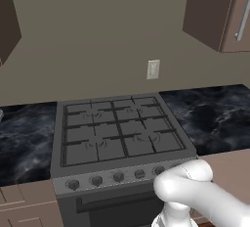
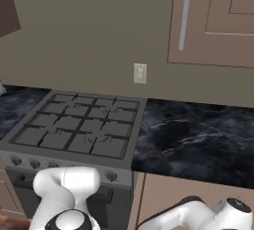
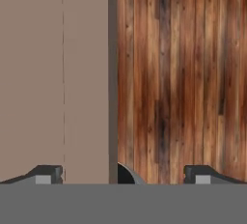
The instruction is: Take the tongs from the drawer on the right and place them on the dining counter next to the tray containing the kebab skewer.
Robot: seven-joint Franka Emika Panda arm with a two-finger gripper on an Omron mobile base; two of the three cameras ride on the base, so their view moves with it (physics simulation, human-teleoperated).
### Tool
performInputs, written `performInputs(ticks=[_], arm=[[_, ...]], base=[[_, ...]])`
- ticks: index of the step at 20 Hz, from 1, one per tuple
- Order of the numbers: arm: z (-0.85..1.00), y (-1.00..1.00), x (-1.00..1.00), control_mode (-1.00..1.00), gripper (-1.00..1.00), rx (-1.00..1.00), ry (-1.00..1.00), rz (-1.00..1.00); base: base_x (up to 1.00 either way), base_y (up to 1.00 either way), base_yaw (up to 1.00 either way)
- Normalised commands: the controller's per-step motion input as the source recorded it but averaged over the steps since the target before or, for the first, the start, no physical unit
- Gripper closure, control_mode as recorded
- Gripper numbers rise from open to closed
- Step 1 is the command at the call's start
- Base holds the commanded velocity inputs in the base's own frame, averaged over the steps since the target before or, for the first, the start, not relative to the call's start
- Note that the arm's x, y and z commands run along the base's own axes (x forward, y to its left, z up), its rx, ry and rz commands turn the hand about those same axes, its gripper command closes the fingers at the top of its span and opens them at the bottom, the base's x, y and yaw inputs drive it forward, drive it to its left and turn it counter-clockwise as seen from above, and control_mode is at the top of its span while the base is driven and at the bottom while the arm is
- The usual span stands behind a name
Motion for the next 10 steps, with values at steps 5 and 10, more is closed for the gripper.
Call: performInputs(ticks=[5,10], arm=[[0.66,0.0,0.0,-1.0,-1.0,0.0,0.17,0.0],[0.78,0.0,0.0,-1.0,-1.0,0.0,0.14,0.0]], base=[[0.0,0.0,0.0],[0.0,0.0,0.0]])
